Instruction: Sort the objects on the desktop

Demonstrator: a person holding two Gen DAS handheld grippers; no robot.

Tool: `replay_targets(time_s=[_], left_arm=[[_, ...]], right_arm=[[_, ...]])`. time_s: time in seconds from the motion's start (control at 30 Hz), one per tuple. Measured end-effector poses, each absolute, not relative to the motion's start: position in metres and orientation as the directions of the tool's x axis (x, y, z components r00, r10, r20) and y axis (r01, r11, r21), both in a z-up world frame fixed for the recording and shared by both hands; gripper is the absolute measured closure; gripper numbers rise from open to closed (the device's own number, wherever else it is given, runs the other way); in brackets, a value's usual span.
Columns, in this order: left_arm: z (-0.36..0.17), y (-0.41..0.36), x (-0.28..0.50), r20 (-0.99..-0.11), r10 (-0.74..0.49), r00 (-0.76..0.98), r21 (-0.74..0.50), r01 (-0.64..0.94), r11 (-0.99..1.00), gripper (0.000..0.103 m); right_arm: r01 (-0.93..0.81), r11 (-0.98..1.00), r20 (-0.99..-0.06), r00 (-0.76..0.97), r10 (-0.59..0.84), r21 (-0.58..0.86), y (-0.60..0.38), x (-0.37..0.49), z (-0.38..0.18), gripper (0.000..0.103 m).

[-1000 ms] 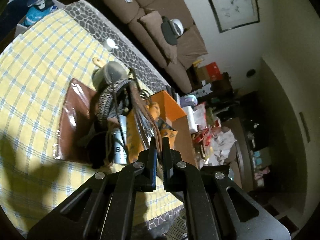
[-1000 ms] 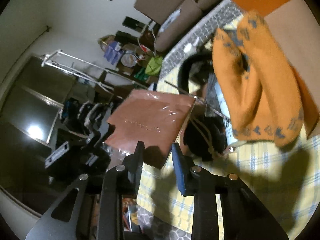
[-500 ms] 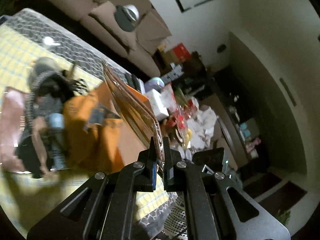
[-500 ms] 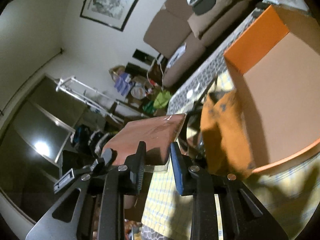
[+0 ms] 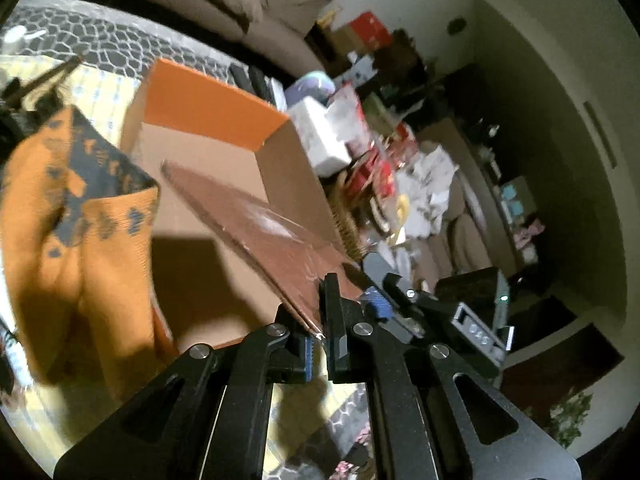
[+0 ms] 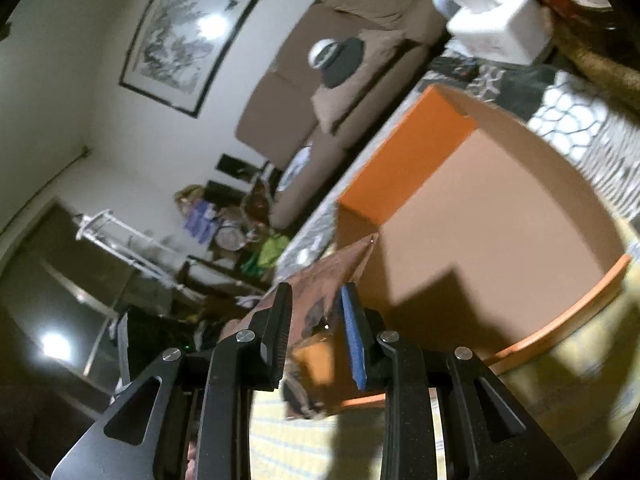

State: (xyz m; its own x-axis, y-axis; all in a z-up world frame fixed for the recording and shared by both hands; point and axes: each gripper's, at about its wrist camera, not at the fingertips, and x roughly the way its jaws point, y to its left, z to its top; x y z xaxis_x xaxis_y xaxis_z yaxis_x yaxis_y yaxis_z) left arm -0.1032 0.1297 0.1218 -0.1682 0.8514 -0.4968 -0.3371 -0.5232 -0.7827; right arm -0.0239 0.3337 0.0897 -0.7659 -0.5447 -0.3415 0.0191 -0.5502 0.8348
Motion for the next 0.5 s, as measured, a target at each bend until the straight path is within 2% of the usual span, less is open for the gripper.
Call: replay_targets(time_s=[0.1, 0.33, 0.43, 0.5], left_arm=[[0.110, 0.145, -0.111, -0.551, 0.823, -0.142, -0.757, -0.332, -0.564, 0.098], [0.077, 0.154, -0.108, -0.691, 0.716, -0.097, -0.662, -0.311, -0.682, 0.093], [0.073, 0.150, -0.106, -0.725, 0.683, -0.085, -0.634, -0.305, -0.711, 0.089], [0.076, 0.145, -0.103, -0.738, 0.669, -0.087, -0.621, -0.300, -0.724, 0.077]], right_arm=[[-0.016, -0.540, -0.357, -0.766, -0.534, 0.841, 0.347, -0.026, 0.081, 0.077], [-0.108, -0.709, -0.561, -0.698, -0.445, 0.697, 0.333, -0.040, 0.068, 0.077], [-0.121, -0.776, -0.623, -0.677, -0.391, 0.619, 0.323, -0.041, 0.070, 0.078], [-0.128, -0.820, -0.667, -0.657, -0.351, 0.557, 0.316, -0.041, 0.069, 0.078]])
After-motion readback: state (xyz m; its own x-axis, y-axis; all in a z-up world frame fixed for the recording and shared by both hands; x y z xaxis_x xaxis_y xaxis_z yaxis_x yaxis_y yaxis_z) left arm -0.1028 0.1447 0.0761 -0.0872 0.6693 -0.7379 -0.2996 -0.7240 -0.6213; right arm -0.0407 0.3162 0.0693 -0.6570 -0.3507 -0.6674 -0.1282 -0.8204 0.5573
